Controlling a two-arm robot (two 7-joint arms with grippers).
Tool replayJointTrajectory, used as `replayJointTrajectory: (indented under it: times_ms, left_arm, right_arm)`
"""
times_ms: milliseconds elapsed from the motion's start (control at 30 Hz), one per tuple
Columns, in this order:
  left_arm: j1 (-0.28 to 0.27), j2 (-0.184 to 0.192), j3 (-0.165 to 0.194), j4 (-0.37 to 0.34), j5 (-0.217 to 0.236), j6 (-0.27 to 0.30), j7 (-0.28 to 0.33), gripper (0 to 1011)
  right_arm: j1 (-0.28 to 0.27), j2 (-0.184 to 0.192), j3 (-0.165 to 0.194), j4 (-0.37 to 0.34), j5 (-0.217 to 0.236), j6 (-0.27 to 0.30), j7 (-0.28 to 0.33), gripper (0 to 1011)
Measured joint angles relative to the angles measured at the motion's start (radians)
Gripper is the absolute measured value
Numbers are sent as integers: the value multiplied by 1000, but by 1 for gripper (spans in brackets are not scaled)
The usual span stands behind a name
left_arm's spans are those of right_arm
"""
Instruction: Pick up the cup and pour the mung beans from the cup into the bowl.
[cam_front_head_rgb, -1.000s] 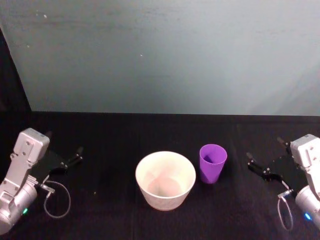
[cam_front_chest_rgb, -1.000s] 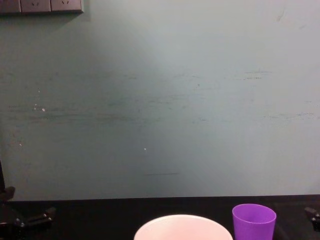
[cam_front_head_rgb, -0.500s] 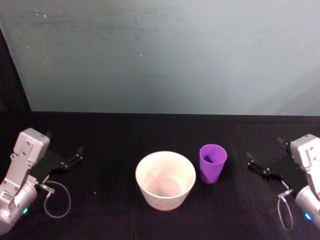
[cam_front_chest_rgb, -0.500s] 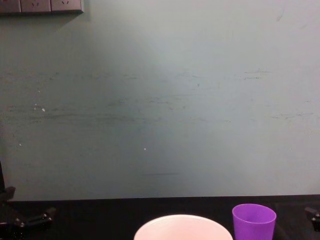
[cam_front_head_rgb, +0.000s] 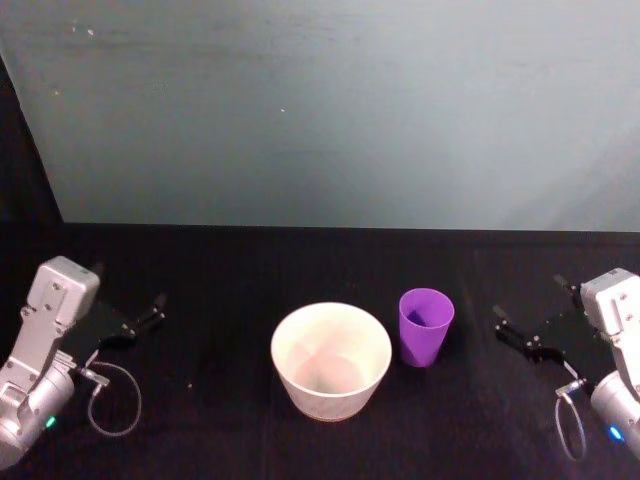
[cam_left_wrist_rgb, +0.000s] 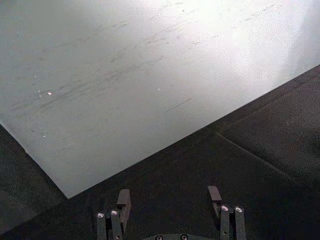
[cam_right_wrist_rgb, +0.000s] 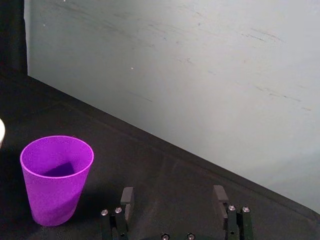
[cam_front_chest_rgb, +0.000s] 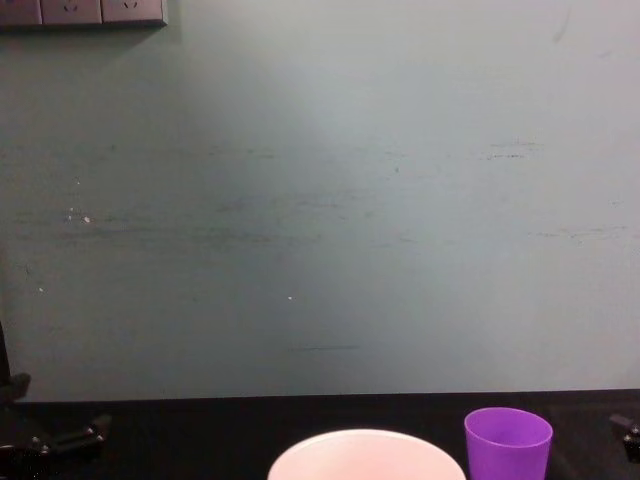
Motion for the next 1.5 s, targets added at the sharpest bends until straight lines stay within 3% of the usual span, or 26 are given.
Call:
replayJointTrajectory:
  times_ms: [167, 333, 567, 700, 833, 1100, 1500]
  left_arm:
    - [0, 0, 0, 0, 0, 0, 0, 1000]
    - [0, 0, 0, 0, 0, 0, 0, 1000]
    - [0, 0, 0, 0, 0, 0, 0, 1000]
    - [0, 0, 0, 0, 0, 0, 0, 1000]
    - [0, 0, 0, 0, 0, 0, 0, 1000]
    - [0, 0, 0, 0, 0, 0, 0, 1000]
    - [0, 0, 0, 0, 0, 0, 0, 1000]
  right_arm:
    - [-33, 3, 21, -16, 8, -20, 1, 1002]
    - [-104, 18, 58, -63, 49, -59, 24, 1003]
    - [-198, 27, 96, -115, 156, -113, 117, 1003]
    - [-215, 16, 97, -115, 206, -127, 182, 1002]
    - [-208, -4, 83, -101, 228, -128, 235, 1003]
    - [-156, -56, 62, -49, 229, -117, 297, 1002]
    - [-59, -127, 48, 50, 201, -97, 350, 1002]
